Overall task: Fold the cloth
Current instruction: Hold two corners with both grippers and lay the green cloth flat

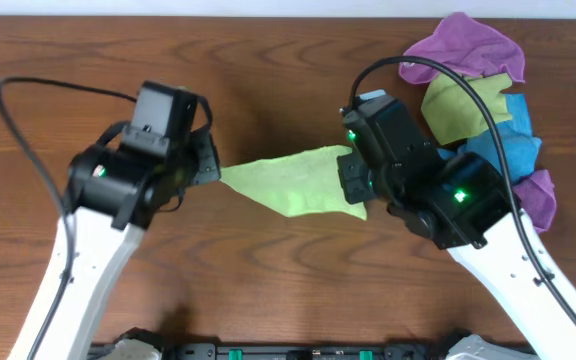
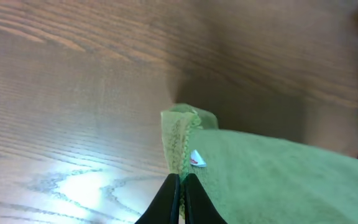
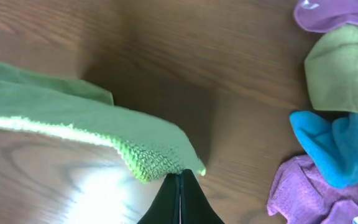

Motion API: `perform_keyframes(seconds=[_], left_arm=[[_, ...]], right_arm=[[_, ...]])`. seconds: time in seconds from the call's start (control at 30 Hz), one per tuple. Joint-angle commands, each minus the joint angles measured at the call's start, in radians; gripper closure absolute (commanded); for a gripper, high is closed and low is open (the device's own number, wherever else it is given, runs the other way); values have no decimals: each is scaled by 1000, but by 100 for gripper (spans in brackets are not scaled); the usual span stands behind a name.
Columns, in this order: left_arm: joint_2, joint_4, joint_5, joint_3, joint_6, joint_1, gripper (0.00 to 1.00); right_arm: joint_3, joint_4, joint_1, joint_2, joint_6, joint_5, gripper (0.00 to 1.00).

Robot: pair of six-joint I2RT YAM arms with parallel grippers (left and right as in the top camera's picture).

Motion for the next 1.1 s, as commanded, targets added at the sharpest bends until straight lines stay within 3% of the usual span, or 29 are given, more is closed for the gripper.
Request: perform_keyframes(seconds=[0.0,0.23,0.6,0.9,1.07], left_arm=[[-82,-17,-21,9,3,-6,94],[-229,-95,-32,9,-69,-112,94],[-335,-244,-291,3,-322,-436,94],[-236,-211,-384,-64,-389,-480,94],[-108,-128,-354,-68,-298,-380,94]], right_arm=[[11,14,32,-60,-34,-23,99],[19,-6,182,-179,26,-30,98],[19,-192,403,-243,261,157,99],[5,-223,320,-178,256,151,99],[5,-164,168,-74,147,51,99]])
